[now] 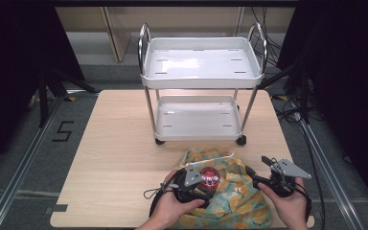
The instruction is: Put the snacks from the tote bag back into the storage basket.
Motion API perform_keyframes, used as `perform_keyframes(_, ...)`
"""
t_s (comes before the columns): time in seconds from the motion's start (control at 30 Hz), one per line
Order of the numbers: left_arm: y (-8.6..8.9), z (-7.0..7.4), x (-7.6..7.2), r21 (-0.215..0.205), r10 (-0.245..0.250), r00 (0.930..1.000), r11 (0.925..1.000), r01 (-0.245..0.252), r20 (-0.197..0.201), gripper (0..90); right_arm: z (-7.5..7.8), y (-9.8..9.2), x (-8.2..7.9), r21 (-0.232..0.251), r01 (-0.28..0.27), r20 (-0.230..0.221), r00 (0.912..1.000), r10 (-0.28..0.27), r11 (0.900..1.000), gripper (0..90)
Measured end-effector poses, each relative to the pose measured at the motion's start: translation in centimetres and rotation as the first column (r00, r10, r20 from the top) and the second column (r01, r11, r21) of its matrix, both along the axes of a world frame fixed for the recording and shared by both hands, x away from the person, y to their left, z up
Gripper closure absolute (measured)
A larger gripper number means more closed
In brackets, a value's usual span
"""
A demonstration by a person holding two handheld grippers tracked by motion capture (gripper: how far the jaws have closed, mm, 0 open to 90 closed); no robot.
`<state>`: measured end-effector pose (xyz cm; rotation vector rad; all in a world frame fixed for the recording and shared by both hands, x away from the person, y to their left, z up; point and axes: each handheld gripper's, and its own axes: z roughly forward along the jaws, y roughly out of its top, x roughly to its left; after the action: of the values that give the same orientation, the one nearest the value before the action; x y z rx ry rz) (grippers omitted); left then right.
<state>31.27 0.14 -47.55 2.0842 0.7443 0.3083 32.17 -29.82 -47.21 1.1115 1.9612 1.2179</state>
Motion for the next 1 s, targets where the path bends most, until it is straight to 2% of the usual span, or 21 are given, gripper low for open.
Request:
perform_keyframes(0.03,-0.1,0.0,0.0,0.002,0.007,1.0,1.0,-0.007,0.001,18.5,0.0,0.0,0.0,-0.001,0.0,0.0,1.0,0.0,1.0,28.5)
perform_keyframes(0.07,-0.2,-0.2,0.0,-0.007,0.022,0.9996,0.9997,-0.022,-0.017,18.4,0.0,0.1,0.0,0.015,-0.001,-0.017,0.9999,0.001,1.0,28.5)
perform_keyframes(0.1,-0.3,-0.1,0.2,0.005,-0.001,1.0,1.0,0.001,-0.009,18.3,0.0,0.1,-0.1,0.017,0.0,-0.02,0.9998,0.0,1.0,28.5)
perform_keyframes(0.13,-0.4,-0.1,0.2,0.005,0.008,0.9999,1.0,-0.008,-0.007,18.3,0.0,0.1,0.0,0.005,-0.001,-0.007,1.0,0.001,1.0,28.5)
perform_keyframes(0.27,-0.6,-0.3,0.4,-0.003,0.004,0.9999,1.0,-0.005,-0.017,18.1,0.0,0.1,-0.1,0.017,0.0,-0.021,0.9998,0.001,1.0,28.5)
perform_keyframes(0.3,-0.8,-0.3,0.4,-0.015,0.014,0.9997,0.9998,-0.014,-0.021,17.9,0.0,0.1,0.0,0.008,0.0,-0.013,0.9999,0.0,1.0,28.5)
perform_keyframes(0.33,-0.7,-0.3,0.5,0.005,0.011,0.9998,0.9999,-0.011,-0.015,17.9,0.0,0.1,0.0,0.006,0.0,-0.009,1.0,0.0,1.0,28.5)
perform_keyframes(0.43,-0.9,-0.3,0.8,0.014,0.002,0.9997,0.9999,-0.001,-0.026,17.5,0.0,0.2,0.0,0.019,0.005,-0.018,0.9998,-0.005,1.0,28.5)
perform_keyframes(0.5,-1.2,-0.5,0.8,-0.004,0.021,0.999,0.9998,-0.021,-0.039,17.4,-0.1,0.1,0.0,0.012,0.001,-0.01,1.0,-0.001,1.0,28.5)
perform_keyframes(0.6,-1.3,-0.4,1.0,0.012,0.017,0.9996,0.9998,-0.016,-0.023,17.3,-0.1,0.1,0.0,0.003,-0.003,-0.012,0.9999,0.003,1.0,28.5)
perform_keyframes(0.77,-1.5,-0.6,1.2,0.0,0.024,0.9993,0.9997,-0.024,-0.028,17.3,-0.1,0.1,0.0,0.004,-0.005,-0.014,0.9999,0.005,1.0,28.5)
perform_keyframes(0.9,-1.5,-0.7,1.4,0.028,0.019,0.9995,0.9994,-0.018,-0.026,17.8,-0.1,0.0,0.1,0.001,-0.008,-0.01,0.9999,0.008,1.0,28.5)
perform_keyframes(0.97,-1.8,-0.9,1.4,-0.004,0.029,0.9987,0.9996,-0.03,-0.041,18.0,-0.1,0.1,0.1,0.0,-0.007,-0.008,0.9999,0.007,1.0,28.5)
perform_keyframes(1.0,-1.7,-0.9,1.5,0.017,0.035,0.9984,0.9992,-0.035,-0.043,18.2,-0.1,0.1,0.1,-0.001,-0.008,-0.009,0.9999,0.008,1.0,28.5)
